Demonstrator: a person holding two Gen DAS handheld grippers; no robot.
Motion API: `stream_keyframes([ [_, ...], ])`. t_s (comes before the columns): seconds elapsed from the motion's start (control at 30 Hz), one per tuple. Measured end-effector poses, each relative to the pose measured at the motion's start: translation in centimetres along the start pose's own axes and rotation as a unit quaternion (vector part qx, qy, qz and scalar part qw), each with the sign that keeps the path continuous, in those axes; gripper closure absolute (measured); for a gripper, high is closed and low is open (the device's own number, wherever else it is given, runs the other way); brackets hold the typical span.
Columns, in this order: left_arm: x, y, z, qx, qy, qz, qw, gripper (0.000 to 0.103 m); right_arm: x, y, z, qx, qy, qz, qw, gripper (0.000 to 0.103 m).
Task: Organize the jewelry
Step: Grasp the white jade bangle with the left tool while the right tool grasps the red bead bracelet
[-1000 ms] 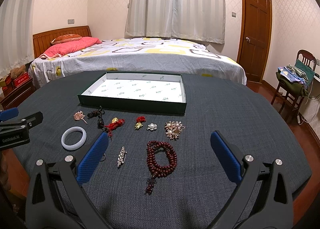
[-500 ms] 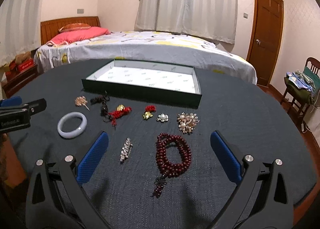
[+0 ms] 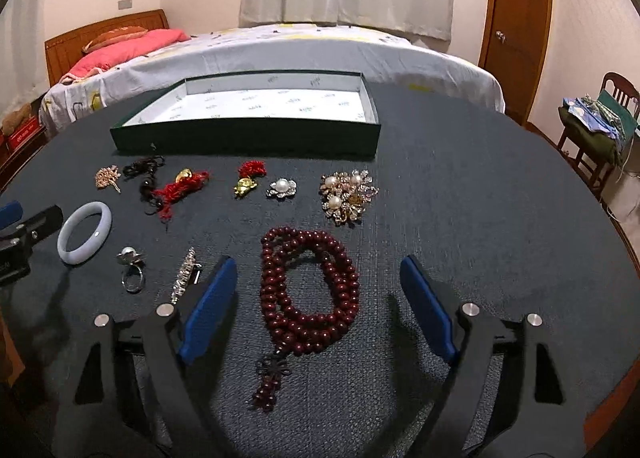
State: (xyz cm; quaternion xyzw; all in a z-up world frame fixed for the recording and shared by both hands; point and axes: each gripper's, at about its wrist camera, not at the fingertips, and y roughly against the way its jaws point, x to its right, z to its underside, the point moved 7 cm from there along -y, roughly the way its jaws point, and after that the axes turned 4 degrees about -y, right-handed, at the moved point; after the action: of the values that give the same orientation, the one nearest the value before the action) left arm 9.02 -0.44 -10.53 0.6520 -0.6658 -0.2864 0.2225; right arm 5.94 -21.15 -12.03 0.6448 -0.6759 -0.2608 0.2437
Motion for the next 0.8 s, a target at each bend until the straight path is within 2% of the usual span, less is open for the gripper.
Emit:
stream_keyframes([
  [0.1,0.2,-0.5,0.2,-0.007,-0.003,0.003,1.0,0.02,-0.4,-0.5,0.2,-0.014,0.012,0.006,1.0,0.024],
  [0.17,0.2,-0.9,0.4,-0.014,0.0,0.007,0.9999,0.026,-0.6,-0.8,0.4,-0.024,0.015,0.007,1.0,0.033],
  [0.2,0.2,-1.0,0.4,-0.015,0.002,0.01,0.9998,0.027,-0.6,-1.1,0.6,-0.032,0.014,0.002,0.999,0.039],
  [0.27,0.4,-1.0,0.5,-0.015,0.003,0.013,0.9998,0.028,-0.4,-1.1,0.7,-0.034,0.004,-0.008,0.999,0.044],
  [0.37,0.8,-1.1,0.5,-0.016,-0.005,0.015,0.9997,0.031,-0.2,-0.9,0.8,-0.032,0.002,-0.011,0.999,0.058],
  [0.4,1.0,-1.1,0.5,-0.016,-0.006,0.016,0.9997,0.031,-0.2,-0.8,0.8,-0.031,0.003,-0.013,0.999,0.065],
  [0.43,1.1,-1.1,0.5,-0.016,-0.007,0.017,0.9997,0.031,-0.3,-0.7,0.8,-0.031,0.004,-0.018,0.999,0.075],
  [0.47,1.2,-1.1,0.5,-0.016,-0.01,0.018,0.9997,0.031,-0.2,-0.7,0.8,-0.031,0.003,-0.018,0.999,0.079],
  [0.63,1.8,-0.6,0.1,-0.007,-0.01,0.029,0.9995,0.031,0.5,-0.4,0.8,-0.031,-0.019,-0.036,0.999,0.085],
  [0.8,2.3,-1.3,0.2,-0.021,-0.007,0.04,0.999,0.03,0.9,-0.1,0.7,-0.028,-0.027,-0.044,0.998,0.086],
])
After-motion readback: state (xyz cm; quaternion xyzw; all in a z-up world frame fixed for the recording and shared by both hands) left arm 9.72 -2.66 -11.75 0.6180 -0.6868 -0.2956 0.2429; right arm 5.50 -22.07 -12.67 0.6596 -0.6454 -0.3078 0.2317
